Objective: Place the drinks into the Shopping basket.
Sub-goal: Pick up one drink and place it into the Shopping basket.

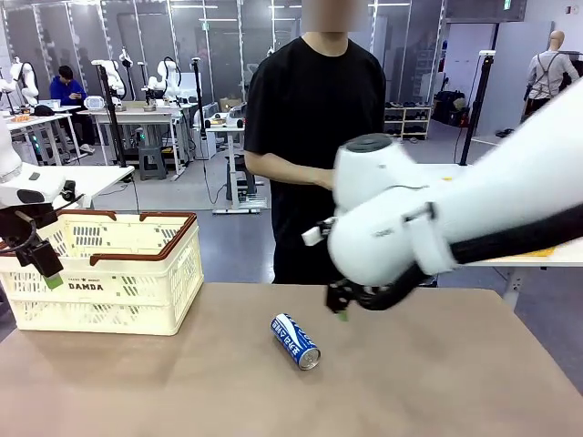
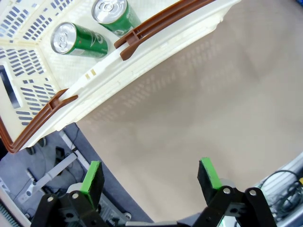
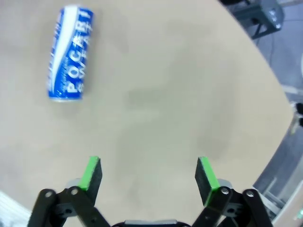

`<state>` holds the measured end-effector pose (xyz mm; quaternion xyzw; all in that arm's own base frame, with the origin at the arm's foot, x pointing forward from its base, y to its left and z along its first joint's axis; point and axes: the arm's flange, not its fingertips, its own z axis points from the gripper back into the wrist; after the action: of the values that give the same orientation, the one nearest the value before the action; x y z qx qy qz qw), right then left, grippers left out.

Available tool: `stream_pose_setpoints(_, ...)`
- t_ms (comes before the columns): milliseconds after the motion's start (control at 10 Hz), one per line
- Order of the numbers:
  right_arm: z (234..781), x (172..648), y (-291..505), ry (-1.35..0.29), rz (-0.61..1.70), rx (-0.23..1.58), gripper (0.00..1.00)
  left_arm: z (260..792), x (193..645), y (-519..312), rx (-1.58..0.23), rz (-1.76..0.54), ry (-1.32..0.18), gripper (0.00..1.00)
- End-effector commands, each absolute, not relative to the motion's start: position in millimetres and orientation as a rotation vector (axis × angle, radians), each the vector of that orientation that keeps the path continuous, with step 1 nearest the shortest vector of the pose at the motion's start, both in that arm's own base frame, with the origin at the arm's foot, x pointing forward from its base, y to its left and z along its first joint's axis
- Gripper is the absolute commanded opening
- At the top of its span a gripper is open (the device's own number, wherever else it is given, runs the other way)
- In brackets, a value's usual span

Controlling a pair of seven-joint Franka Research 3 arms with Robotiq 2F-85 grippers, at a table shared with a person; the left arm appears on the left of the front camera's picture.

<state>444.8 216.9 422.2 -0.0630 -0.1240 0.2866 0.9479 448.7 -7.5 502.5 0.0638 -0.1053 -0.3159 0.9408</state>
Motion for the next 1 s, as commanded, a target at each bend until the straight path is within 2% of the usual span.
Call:
stream_pose_setpoints(0,421.7,417.1,156.2,-0.303,0.600,-0.080,0.99,503.8,448.4,-8.7,0.134,-0.632,-0.218,1.00)
stream_pose_setpoints(300,417.9,402.8,89.5,-0.309,0.628,-0.065,0.99,503.8,448.4,-8.7,0.134,-0.632,-0.218,1.00)
stream_pose_setpoints(900,416.7,404.3,74.9,-0.286,0.616,-0.076,0.99,503.8,448.4,-8.7,0.134,-0.632,-0.218,1.00)
